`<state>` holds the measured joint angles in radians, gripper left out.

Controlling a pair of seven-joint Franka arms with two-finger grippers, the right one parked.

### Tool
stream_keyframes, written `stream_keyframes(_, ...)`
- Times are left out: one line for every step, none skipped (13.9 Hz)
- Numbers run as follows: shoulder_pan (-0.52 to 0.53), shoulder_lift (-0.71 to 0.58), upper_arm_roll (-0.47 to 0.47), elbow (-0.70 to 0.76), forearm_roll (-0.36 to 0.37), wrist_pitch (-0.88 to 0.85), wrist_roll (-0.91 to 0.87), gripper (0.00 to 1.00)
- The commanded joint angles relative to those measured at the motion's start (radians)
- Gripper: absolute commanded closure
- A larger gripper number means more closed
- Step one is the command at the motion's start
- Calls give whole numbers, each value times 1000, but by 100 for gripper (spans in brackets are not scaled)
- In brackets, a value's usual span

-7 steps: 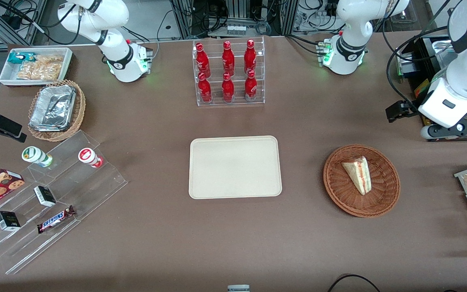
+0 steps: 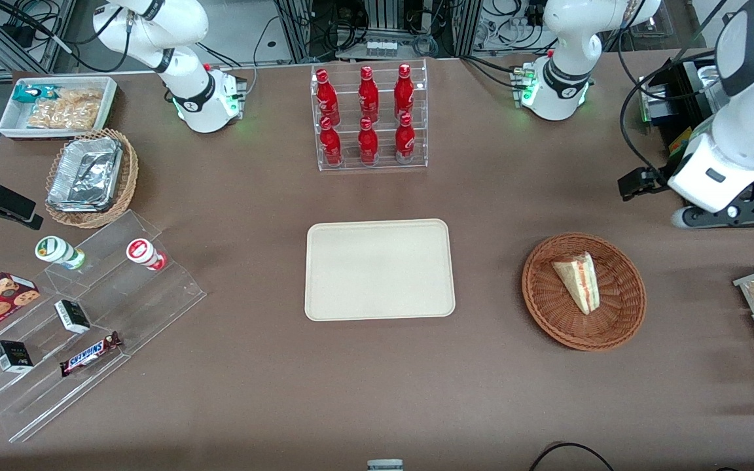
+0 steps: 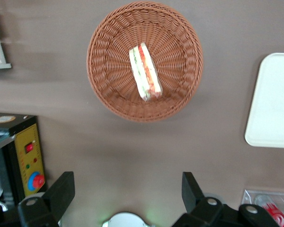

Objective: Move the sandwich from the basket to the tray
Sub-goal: 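Move the left gripper down over the sandwich in the wicker basket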

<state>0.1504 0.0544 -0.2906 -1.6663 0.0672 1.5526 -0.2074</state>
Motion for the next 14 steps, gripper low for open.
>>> stream_keyframes(8,-1,24,-169,3,169,8,0)
stream_keyframes(8,4,25,-215,0,228,8,0)
stream_keyframes(5,19,25,-248,-1,275,-1,0)
stream_keyframes(2,36,25,-277,-1,326,-36,0)
stream_keyframes(-5,57,25,-297,-1,369,-94,0)
stream_keyframes(-9,80,25,-309,2,398,-159,0)
stream_keyframes(-21,105,25,-311,3,418,-199,0)
stream_keyframes(-23,129,27,-313,3,434,-220,0)
stream_keyframes(-23,146,27,-313,3,443,-233,0)
stream_keyframes(-25,163,27,-314,5,452,-242,0)
stream_keyframes(-25,180,27,-316,5,468,-244,0)
stream_keyframes(-23,194,28,-320,5,480,-244,0)
stream_keyframes(-23,203,30,-332,3,497,-244,0)
stream_keyframes(-23,209,31,-346,2,524,-251,0)
